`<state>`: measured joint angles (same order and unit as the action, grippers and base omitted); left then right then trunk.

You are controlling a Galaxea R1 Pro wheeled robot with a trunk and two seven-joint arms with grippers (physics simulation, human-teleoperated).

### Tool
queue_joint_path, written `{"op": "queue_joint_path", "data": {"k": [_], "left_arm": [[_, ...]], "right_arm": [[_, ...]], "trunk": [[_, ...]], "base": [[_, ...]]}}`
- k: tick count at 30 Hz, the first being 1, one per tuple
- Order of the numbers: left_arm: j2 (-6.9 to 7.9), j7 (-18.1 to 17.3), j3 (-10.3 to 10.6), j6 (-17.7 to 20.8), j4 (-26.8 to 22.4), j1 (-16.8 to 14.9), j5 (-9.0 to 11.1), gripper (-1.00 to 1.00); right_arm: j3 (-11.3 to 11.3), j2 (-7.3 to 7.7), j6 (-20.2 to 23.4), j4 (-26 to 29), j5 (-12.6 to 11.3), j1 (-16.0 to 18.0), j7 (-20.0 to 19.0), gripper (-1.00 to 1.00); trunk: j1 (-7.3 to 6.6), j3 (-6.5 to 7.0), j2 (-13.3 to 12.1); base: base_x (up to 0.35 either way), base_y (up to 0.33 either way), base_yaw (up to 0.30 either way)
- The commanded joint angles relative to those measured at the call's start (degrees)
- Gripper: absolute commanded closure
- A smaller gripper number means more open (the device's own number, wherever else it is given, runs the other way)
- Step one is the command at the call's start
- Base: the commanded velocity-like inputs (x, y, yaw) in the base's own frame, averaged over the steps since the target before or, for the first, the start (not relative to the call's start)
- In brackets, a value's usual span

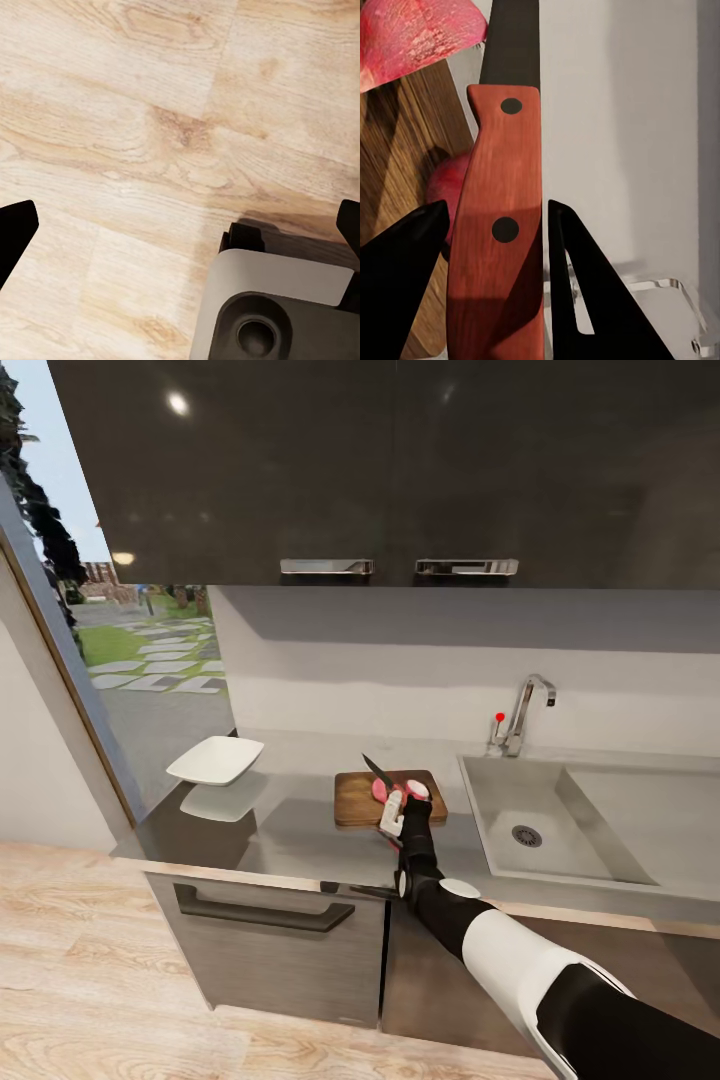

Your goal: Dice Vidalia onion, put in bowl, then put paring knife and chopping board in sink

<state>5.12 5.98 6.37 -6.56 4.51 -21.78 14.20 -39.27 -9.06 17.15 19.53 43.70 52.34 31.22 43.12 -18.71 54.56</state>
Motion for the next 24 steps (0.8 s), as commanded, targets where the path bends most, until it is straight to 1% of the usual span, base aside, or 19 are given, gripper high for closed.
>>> {"op": "queue_joint_path", "data": {"k": [1, 24], "left_arm": [[-0.02, 0.00, 0.48, -0.39, 0.23, -0.10, 0.48, -1.00], [-0.02, 0.00, 0.48, -0.39, 0.24, -0.10, 0.48, -1.00]], "right_arm": [[-0.11, 0.01, 0.16, -1.95, -0.81, 0.04, 0.07, 1.00], [-0.11, -0.26, 0.16, -1.95, -0.81, 0.04, 0.07, 1.00]], "trunk": [[0.01, -0.08, 0.04], [0.01, -0.08, 0.04]], "base": [[0.000, 0.000, 0.000], [0.000, 0.000, 0.000]]}}
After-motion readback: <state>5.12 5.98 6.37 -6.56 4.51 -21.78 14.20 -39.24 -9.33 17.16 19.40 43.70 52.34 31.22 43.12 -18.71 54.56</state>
